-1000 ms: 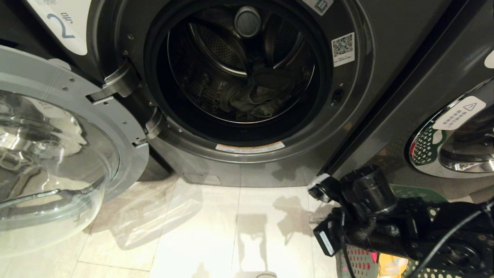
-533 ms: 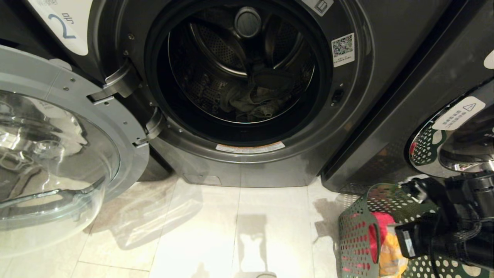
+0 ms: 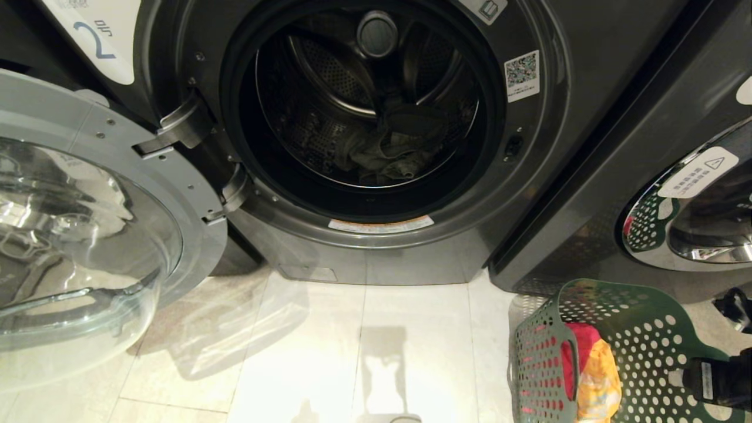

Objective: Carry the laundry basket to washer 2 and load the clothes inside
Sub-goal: Place the clothes into the washing machine

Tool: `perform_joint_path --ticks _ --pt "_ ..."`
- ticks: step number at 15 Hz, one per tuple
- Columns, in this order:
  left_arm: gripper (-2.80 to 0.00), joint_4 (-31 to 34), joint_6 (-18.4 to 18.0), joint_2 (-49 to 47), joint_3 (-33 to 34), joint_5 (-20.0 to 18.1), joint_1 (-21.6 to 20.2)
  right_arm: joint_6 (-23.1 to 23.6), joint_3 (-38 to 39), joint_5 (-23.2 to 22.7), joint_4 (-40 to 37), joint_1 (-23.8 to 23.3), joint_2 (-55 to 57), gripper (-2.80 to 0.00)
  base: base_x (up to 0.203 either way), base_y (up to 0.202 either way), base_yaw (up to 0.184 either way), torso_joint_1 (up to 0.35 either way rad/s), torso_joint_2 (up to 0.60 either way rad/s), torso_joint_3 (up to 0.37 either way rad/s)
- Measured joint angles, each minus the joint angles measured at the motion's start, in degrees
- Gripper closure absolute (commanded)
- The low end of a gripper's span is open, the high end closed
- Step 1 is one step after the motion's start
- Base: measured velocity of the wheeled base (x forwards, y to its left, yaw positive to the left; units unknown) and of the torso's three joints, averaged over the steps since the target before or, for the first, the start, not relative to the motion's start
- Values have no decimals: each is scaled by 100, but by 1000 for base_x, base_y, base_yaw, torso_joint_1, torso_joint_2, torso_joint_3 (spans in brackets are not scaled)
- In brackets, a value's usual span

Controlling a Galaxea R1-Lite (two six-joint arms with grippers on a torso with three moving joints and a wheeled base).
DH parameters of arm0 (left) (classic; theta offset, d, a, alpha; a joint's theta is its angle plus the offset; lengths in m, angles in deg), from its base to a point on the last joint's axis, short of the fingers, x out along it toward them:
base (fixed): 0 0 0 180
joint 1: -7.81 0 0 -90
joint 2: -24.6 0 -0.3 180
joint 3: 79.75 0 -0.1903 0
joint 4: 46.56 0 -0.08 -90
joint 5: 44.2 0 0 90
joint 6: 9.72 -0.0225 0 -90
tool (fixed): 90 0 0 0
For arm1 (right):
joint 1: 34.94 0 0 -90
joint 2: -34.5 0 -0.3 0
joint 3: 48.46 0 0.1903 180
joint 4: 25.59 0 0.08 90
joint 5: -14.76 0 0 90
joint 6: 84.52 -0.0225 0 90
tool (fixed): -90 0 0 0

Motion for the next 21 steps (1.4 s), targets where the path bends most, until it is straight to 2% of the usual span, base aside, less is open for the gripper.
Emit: perform_joint_path --ticks 3,6,10,13,17,21 --pt "0 0 -1 0 0 0 -2 -16 -11 -203 902 -502 1080 -280 0 0 0 0 0 0" --pt "0 2 -1 0 0 0 2 -4 -273 -496 1756 -760 2505 -280 0 0 0 0 0 0" --pt "0 0 0 0 0 1 -1 406 -1458 -1025 2432 -876 4340 -280 0 0 0 0 0 0" --pt "0 0 -2 0 0 0 -2 641 -2438 -1349 2507 -616 5452 -280 0 0 0 0 0 0" --pt "0 0 0 0 0 0 -2 660 -3116 -1256 2550 -110 6497 -280 0 0 0 0 0 0" --pt "0 0 -2 0 0 0 -2 684 -3768 -815 2639 -108 7259 -280 0 0 0 0 0 0"
